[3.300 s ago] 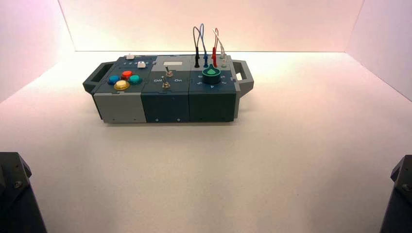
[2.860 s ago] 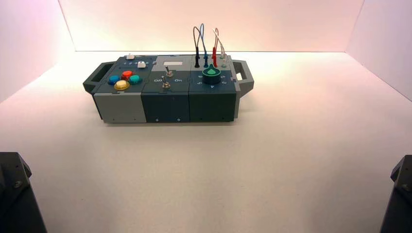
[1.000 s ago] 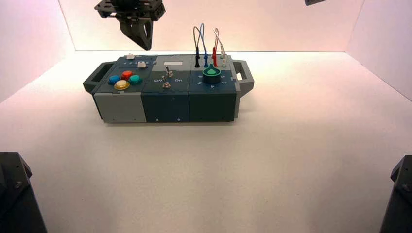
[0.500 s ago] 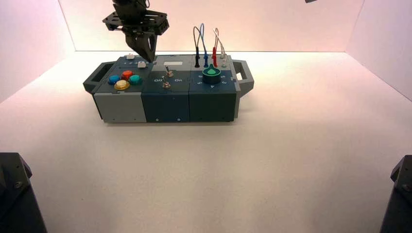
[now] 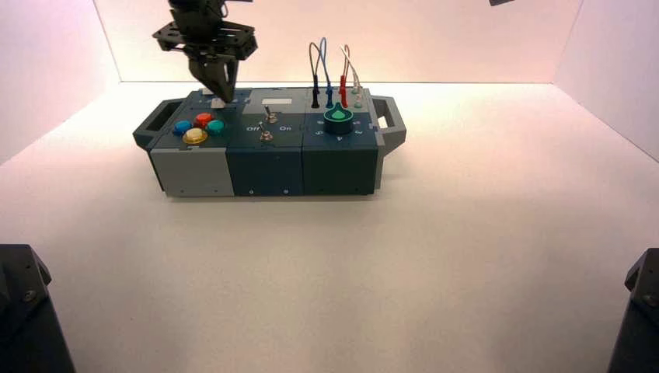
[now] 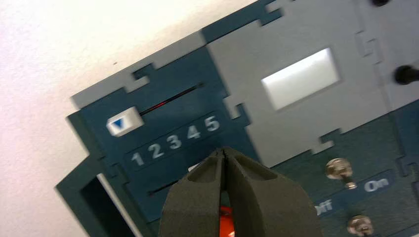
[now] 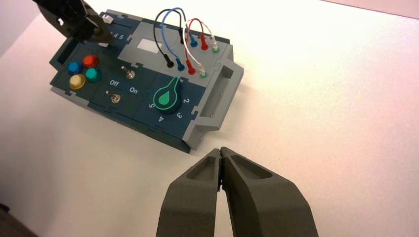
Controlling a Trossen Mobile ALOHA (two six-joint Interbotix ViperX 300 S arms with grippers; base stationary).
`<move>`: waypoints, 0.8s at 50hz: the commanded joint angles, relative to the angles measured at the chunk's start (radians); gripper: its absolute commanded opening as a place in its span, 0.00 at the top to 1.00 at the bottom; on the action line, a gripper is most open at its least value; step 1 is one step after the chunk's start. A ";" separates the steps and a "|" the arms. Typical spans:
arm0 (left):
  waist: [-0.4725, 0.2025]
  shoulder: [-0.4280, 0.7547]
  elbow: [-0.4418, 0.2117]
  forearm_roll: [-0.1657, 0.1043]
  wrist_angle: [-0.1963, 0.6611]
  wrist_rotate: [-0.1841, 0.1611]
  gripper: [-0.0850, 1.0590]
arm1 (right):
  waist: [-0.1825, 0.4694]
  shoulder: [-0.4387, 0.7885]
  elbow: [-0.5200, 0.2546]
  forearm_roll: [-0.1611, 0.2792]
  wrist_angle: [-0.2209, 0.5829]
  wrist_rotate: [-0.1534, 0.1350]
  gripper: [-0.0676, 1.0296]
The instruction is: Move the bottom slider to position 1.
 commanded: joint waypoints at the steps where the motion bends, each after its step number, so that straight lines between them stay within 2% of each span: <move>1: 0.006 -0.015 -0.020 0.009 0.000 0.008 0.95 | 0.005 -0.002 -0.014 0.005 -0.012 0.000 0.96; 10: 0.020 -0.015 -0.017 0.018 0.012 0.009 0.95 | 0.005 -0.002 -0.014 0.003 -0.012 0.000 0.96; 28: 0.067 -0.037 0.011 0.057 0.044 0.011 0.95 | 0.005 -0.002 -0.014 0.003 -0.012 0.000 0.96; 40: 0.104 -0.066 0.034 0.057 0.044 0.009 0.95 | 0.005 -0.003 -0.015 0.005 -0.009 0.000 0.96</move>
